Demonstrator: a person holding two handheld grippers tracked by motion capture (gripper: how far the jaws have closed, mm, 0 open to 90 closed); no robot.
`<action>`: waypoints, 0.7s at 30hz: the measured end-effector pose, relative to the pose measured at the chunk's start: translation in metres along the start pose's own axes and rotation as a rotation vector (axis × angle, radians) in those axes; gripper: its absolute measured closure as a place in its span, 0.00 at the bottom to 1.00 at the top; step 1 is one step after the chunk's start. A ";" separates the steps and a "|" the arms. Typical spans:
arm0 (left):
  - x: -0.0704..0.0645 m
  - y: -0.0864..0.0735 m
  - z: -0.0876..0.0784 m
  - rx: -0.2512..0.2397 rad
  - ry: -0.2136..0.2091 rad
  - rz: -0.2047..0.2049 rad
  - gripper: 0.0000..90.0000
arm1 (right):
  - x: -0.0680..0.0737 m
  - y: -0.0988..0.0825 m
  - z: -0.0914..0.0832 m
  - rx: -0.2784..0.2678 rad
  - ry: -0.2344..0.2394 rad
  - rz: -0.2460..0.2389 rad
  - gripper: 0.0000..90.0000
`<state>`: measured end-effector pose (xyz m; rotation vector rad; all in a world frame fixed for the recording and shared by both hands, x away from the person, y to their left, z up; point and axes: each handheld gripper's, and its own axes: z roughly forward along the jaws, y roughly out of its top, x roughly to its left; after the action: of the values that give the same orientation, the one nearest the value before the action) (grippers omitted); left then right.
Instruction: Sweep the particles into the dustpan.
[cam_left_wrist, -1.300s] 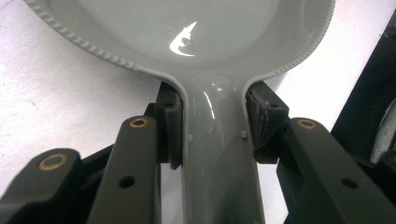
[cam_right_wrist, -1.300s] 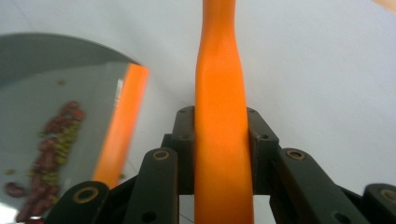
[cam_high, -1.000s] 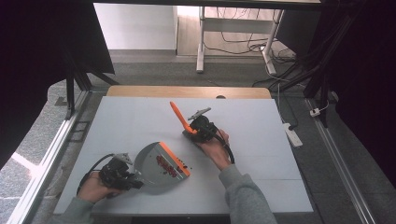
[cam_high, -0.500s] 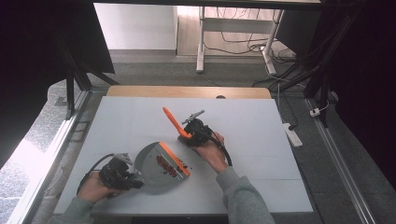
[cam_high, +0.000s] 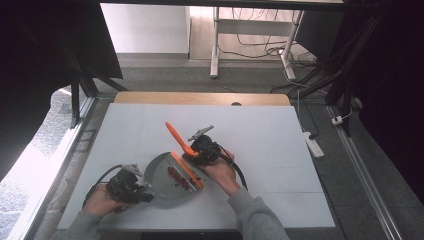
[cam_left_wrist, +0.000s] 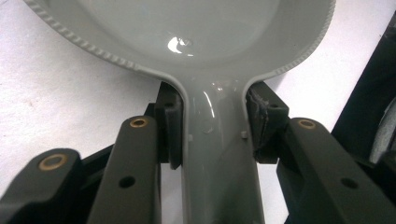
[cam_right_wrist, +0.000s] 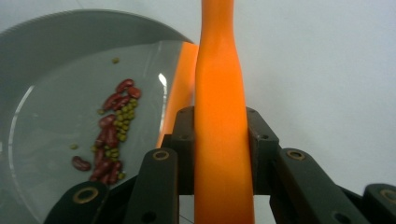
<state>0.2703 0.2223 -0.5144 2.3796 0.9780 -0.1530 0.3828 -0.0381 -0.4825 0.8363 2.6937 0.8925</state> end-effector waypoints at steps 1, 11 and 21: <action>0.000 0.000 0.000 0.000 0.000 0.000 0.69 | 0.002 0.000 0.000 -0.003 0.007 0.000 0.79; 0.000 0.000 0.000 0.001 0.001 -0.001 0.69 | 0.020 0.002 -0.001 -0.044 0.094 -0.003 0.79; -0.001 0.000 0.000 -0.002 0.002 -0.002 0.69 | 0.038 0.010 -0.002 -0.075 0.170 -0.035 0.79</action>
<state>0.2696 0.2220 -0.5141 2.3777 0.9811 -0.1503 0.3554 -0.0116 -0.4750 0.7258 2.7878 1.0951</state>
